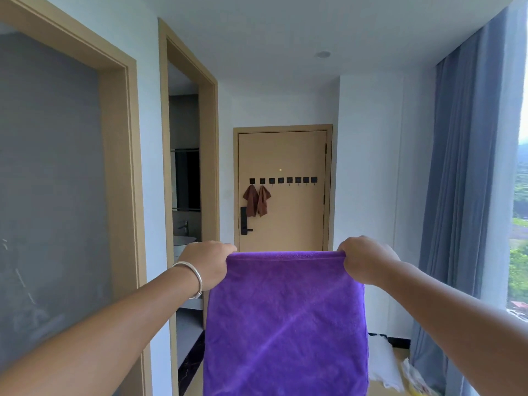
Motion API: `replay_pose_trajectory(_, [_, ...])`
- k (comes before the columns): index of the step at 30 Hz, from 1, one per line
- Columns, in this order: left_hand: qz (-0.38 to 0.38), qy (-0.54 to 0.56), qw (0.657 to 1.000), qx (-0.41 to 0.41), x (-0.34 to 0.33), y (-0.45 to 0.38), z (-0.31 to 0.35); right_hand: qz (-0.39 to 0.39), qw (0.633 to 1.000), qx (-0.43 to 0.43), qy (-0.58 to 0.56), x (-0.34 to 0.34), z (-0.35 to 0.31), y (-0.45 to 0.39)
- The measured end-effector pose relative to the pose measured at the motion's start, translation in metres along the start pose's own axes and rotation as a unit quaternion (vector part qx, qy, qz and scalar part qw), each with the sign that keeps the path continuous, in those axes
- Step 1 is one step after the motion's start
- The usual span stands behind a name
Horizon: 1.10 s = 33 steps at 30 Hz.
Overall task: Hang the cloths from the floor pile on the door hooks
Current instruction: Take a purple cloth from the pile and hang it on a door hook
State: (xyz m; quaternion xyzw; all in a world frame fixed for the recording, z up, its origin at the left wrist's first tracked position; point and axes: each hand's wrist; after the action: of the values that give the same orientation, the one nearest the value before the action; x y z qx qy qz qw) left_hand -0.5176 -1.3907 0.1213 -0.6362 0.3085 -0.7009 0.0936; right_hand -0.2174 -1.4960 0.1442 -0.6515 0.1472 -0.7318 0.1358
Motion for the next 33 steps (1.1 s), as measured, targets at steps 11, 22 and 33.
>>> replay_pose_trajectory(11, [-0.014,0.007,1.000,0.007,-0.079,-0.116,-0.048,0.009,1.000,0.002,0.024,-0.051,-0.006,-0.129])
replay_pose_trajectory(22, [-0.020,0.006,1.000,0.007,-0.163,-0.193,-0.065,-0.018,0.999,-0.002,0.033,-0.120,0.005,-0.221])
replay_pose_trajectory(33, [-0.038,-0.021,0.998,0.034,-0.222,-0.309,-0.028,-0.006,1.000,0.003,0.005,-0.175,0.077,-0.339])
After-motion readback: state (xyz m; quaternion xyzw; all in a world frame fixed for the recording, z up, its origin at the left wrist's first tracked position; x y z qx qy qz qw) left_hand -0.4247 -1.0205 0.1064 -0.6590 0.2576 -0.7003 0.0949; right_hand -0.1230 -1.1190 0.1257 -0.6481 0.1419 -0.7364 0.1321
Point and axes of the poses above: each hand's wrist, its own y-axis away from the middle knuckle, its own x-axis out of the back of the hand, z = x × y, and after that the axes turned 13 degrees about x, right-handed
